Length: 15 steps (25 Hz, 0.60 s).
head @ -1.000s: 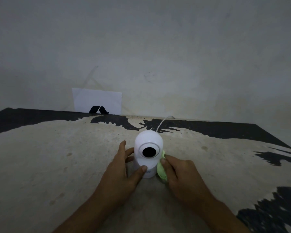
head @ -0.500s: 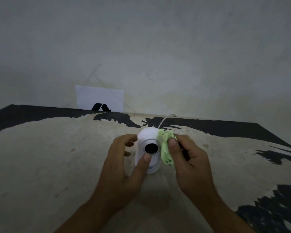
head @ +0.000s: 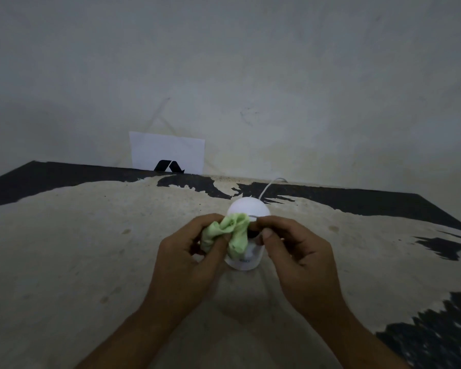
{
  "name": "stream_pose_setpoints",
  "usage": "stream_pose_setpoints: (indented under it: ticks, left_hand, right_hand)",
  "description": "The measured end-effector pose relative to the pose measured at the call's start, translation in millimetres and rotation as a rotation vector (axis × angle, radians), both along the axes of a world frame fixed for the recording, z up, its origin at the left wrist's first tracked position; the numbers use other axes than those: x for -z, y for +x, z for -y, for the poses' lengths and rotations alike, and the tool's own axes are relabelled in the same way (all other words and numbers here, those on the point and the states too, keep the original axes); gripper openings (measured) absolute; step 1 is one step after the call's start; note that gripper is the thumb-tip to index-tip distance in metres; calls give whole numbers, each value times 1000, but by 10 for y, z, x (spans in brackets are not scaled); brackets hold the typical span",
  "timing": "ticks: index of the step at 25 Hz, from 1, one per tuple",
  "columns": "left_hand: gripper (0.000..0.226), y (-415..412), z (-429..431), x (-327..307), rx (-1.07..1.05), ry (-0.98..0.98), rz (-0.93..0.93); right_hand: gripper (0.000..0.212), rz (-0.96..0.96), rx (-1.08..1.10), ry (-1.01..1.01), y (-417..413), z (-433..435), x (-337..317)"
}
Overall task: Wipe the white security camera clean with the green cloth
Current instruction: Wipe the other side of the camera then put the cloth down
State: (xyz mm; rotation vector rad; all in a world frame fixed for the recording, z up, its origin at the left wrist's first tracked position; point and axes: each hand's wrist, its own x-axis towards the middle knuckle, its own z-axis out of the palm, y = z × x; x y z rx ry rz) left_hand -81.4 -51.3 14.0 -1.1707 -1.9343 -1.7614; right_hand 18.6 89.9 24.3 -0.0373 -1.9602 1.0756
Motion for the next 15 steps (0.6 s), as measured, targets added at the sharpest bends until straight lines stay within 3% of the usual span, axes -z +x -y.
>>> stream_pose_setpoints:
  ticks: [3, 6, 9, 15]
  left_hand:
    - [19, -110, -19, 46, -173, 74, 56]
    - [25, -163, -102, 40, -266, 64, 5]
    - [32, -151, -186, 26, -249, 22, -105]
    - [42, -46, -247, 96, -129, -122, -233]
  right_hand:
    - [32, 6, 232, 177, -54, -88, 118]
    - [55, 216, 160, 88, -137, -140, 227]
    - [66, 303, 51, 60, -164, -124, 260]
    - [64, 286, 90, 89, -169, -145, 253]
